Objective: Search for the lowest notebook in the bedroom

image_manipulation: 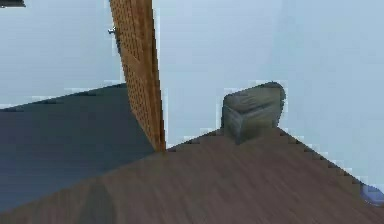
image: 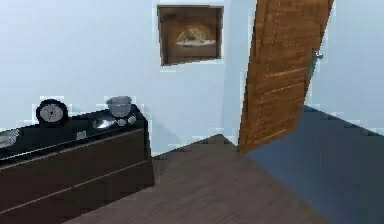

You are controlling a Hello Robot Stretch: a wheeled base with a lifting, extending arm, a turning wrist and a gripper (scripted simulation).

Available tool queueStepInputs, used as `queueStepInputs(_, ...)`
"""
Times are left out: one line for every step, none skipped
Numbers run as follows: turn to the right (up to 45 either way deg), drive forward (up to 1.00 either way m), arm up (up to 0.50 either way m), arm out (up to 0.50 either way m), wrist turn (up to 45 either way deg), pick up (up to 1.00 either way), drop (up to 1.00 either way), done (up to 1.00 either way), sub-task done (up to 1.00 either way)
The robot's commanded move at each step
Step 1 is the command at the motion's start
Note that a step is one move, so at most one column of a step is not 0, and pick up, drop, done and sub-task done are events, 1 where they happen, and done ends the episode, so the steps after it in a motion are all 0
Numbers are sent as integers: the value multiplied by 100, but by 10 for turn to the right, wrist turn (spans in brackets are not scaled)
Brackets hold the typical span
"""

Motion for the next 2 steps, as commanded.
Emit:
queueStepInputs(-300, 0, 0, 0, 0, 0, 0, 0, 0)
queueStepInputs(0, 70, 0, 0, 0, 0, 0, 0, 0)
